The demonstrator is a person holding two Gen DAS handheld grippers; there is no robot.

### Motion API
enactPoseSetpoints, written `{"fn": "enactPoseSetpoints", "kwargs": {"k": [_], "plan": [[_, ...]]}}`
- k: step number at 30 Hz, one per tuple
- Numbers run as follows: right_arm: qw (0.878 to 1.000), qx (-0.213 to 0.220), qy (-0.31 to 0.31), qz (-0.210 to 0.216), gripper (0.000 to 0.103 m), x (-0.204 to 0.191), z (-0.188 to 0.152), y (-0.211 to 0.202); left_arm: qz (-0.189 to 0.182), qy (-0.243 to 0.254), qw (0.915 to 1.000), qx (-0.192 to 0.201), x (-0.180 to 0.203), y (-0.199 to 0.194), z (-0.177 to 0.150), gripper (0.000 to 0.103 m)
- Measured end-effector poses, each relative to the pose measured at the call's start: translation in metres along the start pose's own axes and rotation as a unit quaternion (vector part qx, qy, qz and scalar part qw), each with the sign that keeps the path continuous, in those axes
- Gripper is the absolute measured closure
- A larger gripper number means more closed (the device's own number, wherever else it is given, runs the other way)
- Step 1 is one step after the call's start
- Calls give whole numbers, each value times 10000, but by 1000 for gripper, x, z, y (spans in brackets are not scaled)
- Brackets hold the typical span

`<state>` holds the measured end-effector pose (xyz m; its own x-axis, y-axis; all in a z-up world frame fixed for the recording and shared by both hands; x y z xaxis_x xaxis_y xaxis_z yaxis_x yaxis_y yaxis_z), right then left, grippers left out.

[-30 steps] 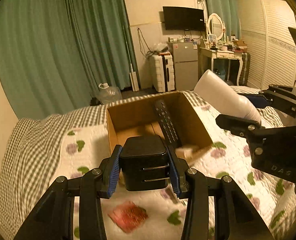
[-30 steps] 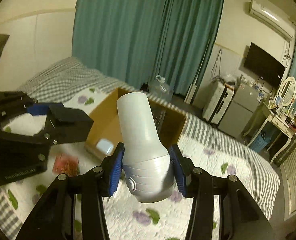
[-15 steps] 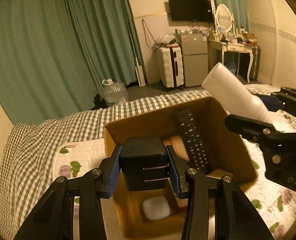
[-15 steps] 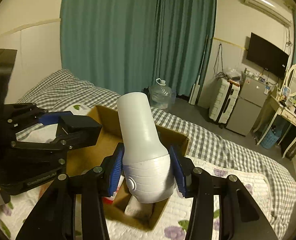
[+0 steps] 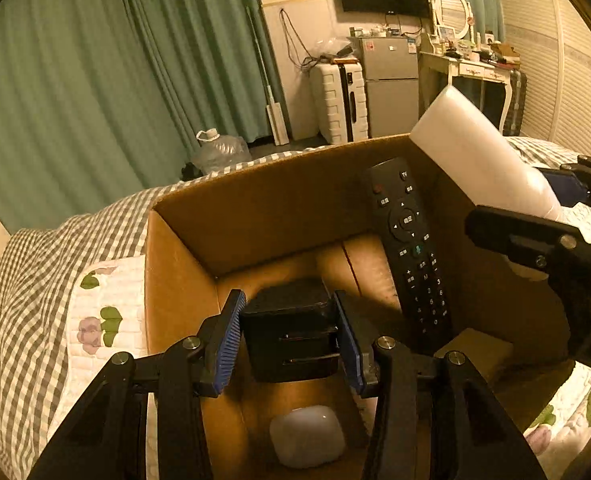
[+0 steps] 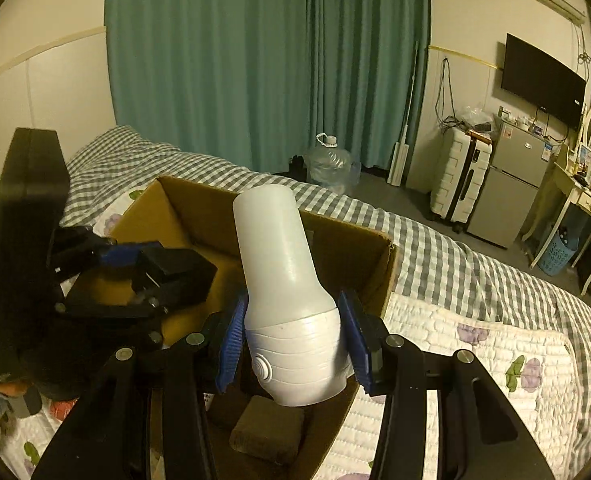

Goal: Organize rigid objects
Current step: 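Carry both items into the box and open both tools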

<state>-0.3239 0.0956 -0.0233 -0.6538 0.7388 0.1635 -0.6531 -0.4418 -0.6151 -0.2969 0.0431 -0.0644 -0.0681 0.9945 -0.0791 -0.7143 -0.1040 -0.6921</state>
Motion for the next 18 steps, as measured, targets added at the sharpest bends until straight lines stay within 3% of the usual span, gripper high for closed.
{"fn": "enactPoseSetpoints", "kwargs": {"k": [3,4,9,10,11,12,18], "plan": [[9999,12,119,80,58,2,2,0,209,-6,9989,417,-5,-16,8,49],[9998,14,158,121,58,2,3,1,206,-38,9988,452,-7,-19,10,44],[9998,-86,165,75,57,-1,3,11,234,-217,9984,460,-19,-31,10,44],[9997,-77,222,40,49,0,3,12,242,-231,9984,457,-20,-34,9,44],[9996,-76,288,15,34,1,2,11,229,-240,9984,448,-20,-36,8,44],[9994,-23,348,-5,28,2,1,7,215,-258,9984,447,-20,-40,6,44],[9986,140,475,-207,27,12,3,-33,140,-388,9978,528,-23,-75,3,43]]}}
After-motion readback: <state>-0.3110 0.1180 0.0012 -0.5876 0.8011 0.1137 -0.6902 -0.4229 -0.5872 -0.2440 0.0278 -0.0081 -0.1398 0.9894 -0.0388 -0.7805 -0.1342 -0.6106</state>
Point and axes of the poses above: each gripper's, at about its wrist camera, not at the fingertips, and y roughly the way its jaws point, x to its right, z to its top, the point moved 6 cm from there along y, roughly the way its jaws point, and after that the axes turned 11 degrees about -y, right-handed, at the moved point
